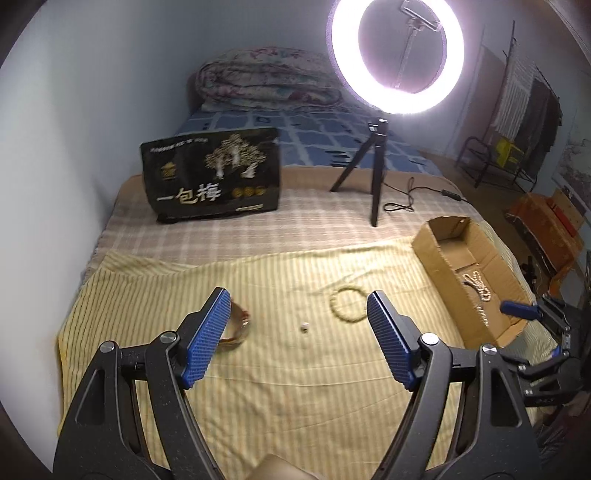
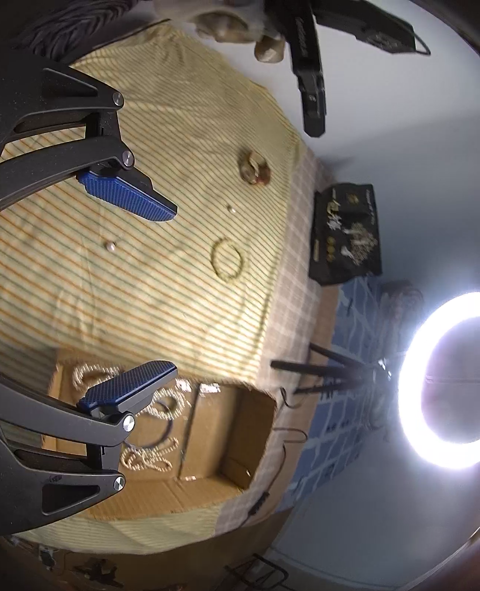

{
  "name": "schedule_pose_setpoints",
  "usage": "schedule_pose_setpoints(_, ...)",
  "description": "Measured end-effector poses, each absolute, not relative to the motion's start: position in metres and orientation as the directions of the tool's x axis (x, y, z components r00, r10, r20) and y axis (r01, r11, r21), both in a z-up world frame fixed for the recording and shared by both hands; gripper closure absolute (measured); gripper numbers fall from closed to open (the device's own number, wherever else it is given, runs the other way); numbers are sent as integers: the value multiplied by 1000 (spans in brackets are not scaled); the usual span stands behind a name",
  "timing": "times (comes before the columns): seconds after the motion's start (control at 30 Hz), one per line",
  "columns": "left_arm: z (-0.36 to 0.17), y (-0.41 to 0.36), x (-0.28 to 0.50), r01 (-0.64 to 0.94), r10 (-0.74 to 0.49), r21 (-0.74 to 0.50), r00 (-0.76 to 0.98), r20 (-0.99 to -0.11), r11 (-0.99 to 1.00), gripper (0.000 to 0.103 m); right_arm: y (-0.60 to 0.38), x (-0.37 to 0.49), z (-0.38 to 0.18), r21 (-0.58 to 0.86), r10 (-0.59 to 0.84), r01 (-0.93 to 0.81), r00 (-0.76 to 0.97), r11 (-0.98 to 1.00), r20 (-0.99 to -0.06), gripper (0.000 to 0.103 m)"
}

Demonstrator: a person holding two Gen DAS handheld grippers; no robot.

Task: Organize jewelry
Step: 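Move left tool to red-strapped watch while right tool approaches loose white pearl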

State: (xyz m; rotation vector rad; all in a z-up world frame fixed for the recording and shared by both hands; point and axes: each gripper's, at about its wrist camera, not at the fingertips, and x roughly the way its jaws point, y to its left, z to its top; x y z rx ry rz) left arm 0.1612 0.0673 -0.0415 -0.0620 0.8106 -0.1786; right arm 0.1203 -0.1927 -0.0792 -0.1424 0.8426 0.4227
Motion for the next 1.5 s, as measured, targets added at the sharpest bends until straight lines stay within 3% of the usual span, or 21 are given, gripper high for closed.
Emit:
schedule_pose_setpoints(0.17, -64, 94, 169, 103, -189, -161, 652, -734, 982, 25, -180, 112, -98, 74, 339, -454, 536, 888, -774, 25)
schedule_pose_setpoints(0.27, -78, 101, 173, 106, -200, -172, 624, -756, 979, 39, -170, 106, -110, 65, 354, -501, 507, 863, -786, 26)
schedule_pose_setpoints(0.43, -102, 104, 181, 125, -212, -171, 573, -792, 977, 49, -162, 101, -133, 63, 360, -553, 447, 831, -819, 50)
schedule_pose_setpoints(0.57, -116, 101, 187, 138, -215, -166, 547, -809, 976, 62, -164, 109, -152, 107, 371, -557, 387, 824, -844, 61)
schedule_pose_setpoints(0.7, -126, 101, 193, 136, -209, -160, 535, -819, 978, 62, -160, 112, -158, 114, 374, -568, 365, 815, -853, 69)
schedule_pose_setpoints(0.9, -136, 104, 202, 132, -217, -174, 525, -823, 976, 67, -155, 116, -168, 68, 325, -570, 362, 819, -874, 73)
schedule_pose_setpoints(1.43, -158, 98, 222, 128, -191, -146, 495, -847, 981, 67, -153, 121, -177, 55, 316, -586, 354, 809, -881, 81)
schedule_pose_setpoints(1.5, -161, 99, 223, 125, -191, -148, 484, -854, 981, 76, -152, 121, -177, 47, 312, -590, 355, 806, -881, 84)
